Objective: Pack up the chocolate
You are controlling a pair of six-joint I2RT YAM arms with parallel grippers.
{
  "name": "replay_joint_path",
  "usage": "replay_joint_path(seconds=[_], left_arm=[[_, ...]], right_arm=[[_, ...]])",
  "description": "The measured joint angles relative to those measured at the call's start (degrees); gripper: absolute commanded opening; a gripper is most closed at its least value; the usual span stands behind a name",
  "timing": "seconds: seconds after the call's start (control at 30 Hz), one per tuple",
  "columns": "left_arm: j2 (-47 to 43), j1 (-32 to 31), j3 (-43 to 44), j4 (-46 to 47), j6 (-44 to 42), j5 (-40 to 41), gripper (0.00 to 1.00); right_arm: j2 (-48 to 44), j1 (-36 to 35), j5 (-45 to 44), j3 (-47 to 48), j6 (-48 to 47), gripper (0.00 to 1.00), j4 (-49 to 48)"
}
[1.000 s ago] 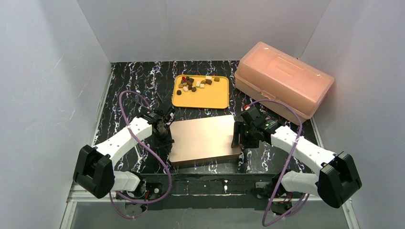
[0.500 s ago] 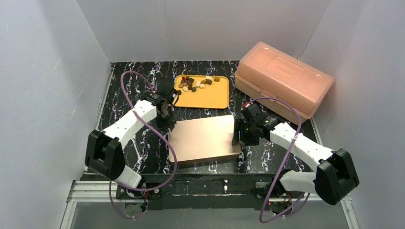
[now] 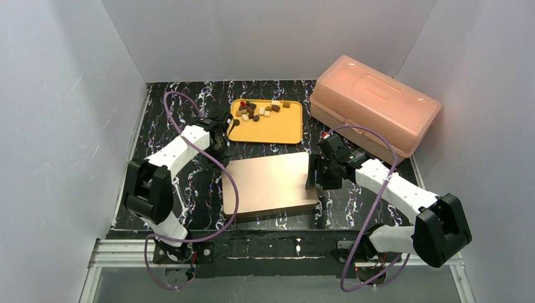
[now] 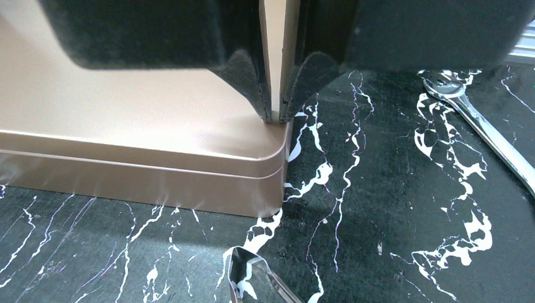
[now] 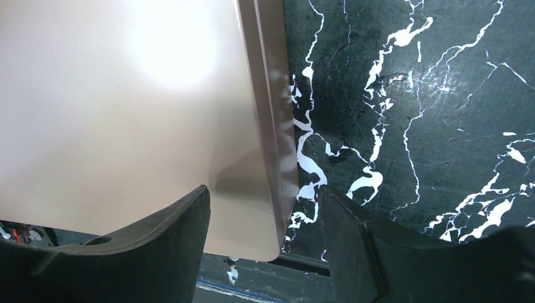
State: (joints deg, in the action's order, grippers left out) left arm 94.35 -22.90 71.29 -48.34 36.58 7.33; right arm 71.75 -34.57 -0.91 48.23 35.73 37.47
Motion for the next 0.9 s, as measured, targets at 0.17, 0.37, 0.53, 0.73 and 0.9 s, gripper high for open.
replay_joint_path(seconds=[0.17, 0.37, 0.53, 0.73, 0.9], left_arm=[[-1.0, 0.3, -1.4, 1.5, 0.0, -1.4, 0.09], [0.3, -2.2, -0.3, 3.1, 0.8, -2.7, 0.1], [0.0, -4.1, 0.0, 4.1, 2.1, -2.2, 0.14], [-3.9, -1.6, -2.3, 1.2, 4.6, 2.5, 0.16], [-11.0, 8.9, -7.8, 0.2, 5.0, 5.0, 0.16]], right_arm=[[0.0, 0.0, 0.0, 0.0, 0.0, 0.71, 0.0], [-0.6, 0.3, 0.0, 0.0, 0.0, 0.73, 0.0], [-2.6, 0.7, 0.9, 0.0, 0.0, 0.76, -0.2], [-2.7, 0.8, 2.7, 0.0, -0.2, 0.79, -0.6], [-2.7, 0.8, 4.2, 0.0, -0.5, 0.83, -1.5]])
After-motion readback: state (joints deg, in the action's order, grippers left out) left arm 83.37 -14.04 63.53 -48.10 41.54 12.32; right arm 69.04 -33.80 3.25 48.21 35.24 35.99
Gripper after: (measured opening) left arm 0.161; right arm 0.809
